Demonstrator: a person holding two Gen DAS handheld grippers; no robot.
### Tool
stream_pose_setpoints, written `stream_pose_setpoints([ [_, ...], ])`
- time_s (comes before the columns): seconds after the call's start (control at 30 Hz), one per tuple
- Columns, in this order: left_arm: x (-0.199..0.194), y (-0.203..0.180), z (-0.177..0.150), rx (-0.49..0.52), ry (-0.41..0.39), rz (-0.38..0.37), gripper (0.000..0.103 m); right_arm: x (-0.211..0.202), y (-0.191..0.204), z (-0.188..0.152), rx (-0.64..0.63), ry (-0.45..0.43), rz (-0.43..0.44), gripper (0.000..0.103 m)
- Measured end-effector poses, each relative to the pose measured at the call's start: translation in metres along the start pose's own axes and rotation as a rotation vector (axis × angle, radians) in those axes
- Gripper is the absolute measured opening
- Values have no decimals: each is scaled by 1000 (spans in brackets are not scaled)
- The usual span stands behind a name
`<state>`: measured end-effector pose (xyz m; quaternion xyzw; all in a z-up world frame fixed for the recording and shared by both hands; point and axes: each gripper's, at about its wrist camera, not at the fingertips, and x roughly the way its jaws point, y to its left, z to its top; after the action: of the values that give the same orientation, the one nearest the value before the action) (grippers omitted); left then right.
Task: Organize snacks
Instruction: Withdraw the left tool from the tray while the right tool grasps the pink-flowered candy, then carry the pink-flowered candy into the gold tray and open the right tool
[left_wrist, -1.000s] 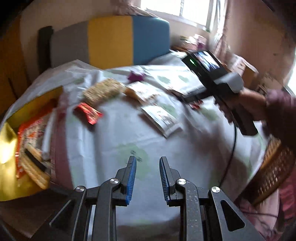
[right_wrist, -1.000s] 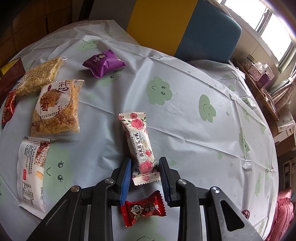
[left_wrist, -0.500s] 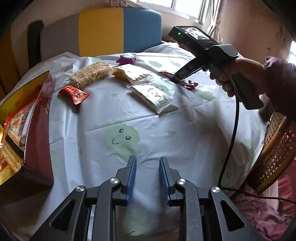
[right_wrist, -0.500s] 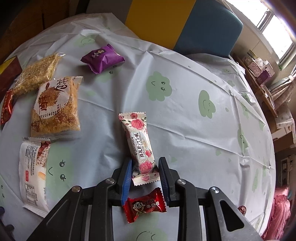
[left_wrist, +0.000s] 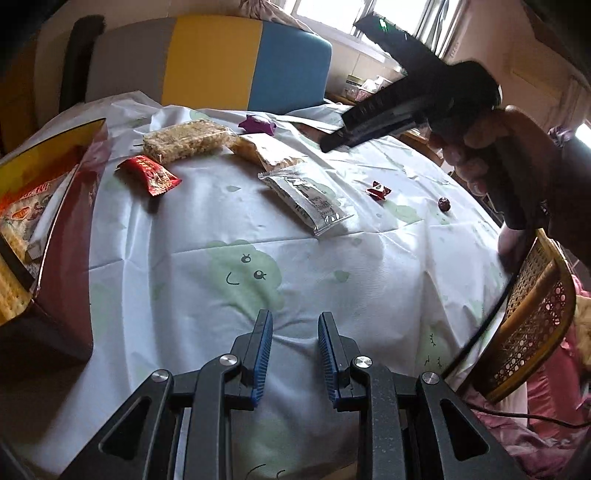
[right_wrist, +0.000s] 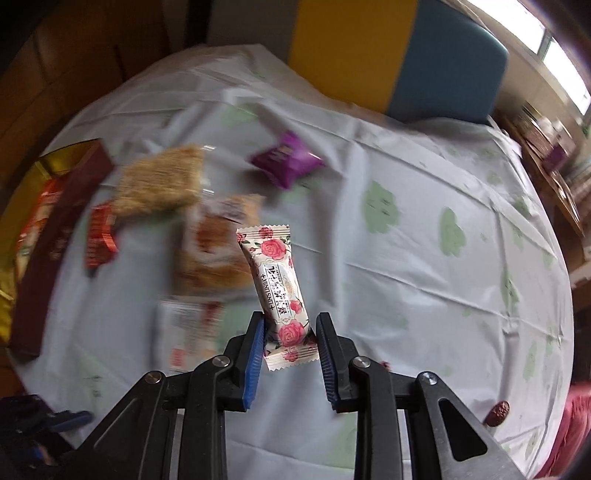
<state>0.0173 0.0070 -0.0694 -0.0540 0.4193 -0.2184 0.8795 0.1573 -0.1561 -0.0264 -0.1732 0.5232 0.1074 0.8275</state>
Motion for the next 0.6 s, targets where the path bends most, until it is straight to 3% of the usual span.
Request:
stream_pose_setpoints([
  [0.3,-1,2,-3,-4,-15,-13,26,-20,83,16,-137,3,200,28],
  [0.6,-1,5,-4,-16,-24,-31,26,-40,172,55,-259,39,487,28],
])
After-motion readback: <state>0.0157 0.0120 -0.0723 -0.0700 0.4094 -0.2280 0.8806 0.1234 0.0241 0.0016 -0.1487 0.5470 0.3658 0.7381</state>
